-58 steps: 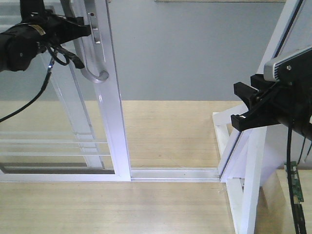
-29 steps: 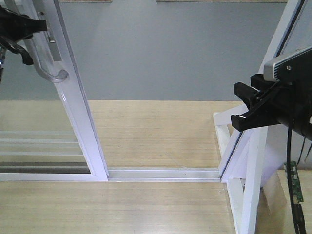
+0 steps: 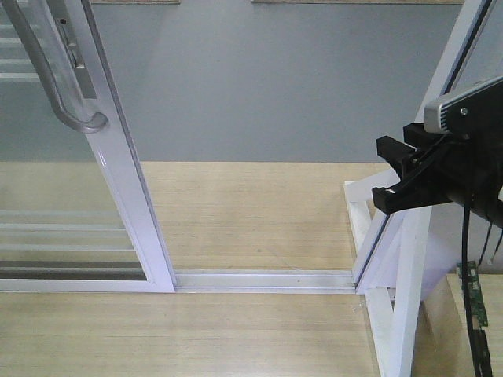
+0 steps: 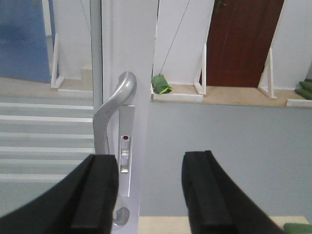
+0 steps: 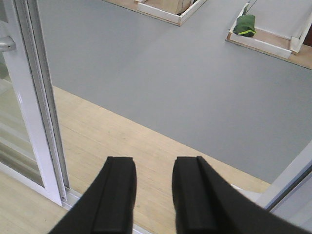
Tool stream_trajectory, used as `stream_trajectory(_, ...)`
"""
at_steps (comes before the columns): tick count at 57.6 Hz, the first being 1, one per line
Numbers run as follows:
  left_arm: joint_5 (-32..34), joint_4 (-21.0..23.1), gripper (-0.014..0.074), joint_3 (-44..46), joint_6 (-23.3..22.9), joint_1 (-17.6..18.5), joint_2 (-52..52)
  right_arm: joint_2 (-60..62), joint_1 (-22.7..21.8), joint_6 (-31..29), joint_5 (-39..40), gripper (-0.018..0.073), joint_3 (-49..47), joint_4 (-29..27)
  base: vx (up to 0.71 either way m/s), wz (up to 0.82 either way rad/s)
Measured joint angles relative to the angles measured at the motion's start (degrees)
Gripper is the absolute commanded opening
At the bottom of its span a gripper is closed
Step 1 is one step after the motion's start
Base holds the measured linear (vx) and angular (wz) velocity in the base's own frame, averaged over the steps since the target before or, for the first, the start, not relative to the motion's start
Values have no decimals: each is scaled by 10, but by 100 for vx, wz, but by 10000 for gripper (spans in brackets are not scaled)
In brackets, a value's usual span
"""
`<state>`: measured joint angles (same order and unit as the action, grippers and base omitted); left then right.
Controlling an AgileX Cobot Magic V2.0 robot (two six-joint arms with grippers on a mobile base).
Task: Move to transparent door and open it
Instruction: 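Release the handle and withdraw the left gripper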
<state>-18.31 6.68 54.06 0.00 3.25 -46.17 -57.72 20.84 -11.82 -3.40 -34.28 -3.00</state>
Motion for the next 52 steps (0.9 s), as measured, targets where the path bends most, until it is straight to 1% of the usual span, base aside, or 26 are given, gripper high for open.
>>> stream_trajectory(10,-10,0,409,-47,0,0,121,0,0,0,0,281,0,0,0,0)
stream_trajectory(15,-28,-2,358,-51,0,0,178,0,0,0,0,281,0,0,0,0)
stream_trajectory(20,-58,-3,257,-52,0,0,217,0,0,0,0,281,0,0,0,0)
stream_trajectory(24,-72,-2,129,-61,0,0,247,0,0,0,0,281,0,0,0,0)
stream_trajectory(27,-81,-2,6,-77,0,0,267,0,0,0,0,281,0,0,0,0)
stream_trajectory(28,-83,-2,-8,-85,0,0,274,0,0,0,0,281,0,0,0,0)
stream_trajectory(41,-86,-11,-7,-193,0,0,370,0,0,0,0,281,0,0,0,0)
stream_trajectory(46,-59,-17,-7,-245,0,0,414,0,0,0,0,281,0,0,0,0)
stream_trajectory(52,-2,-18,-6,-314,0,0,464,0,0,0,0,281,0,0,0,0)
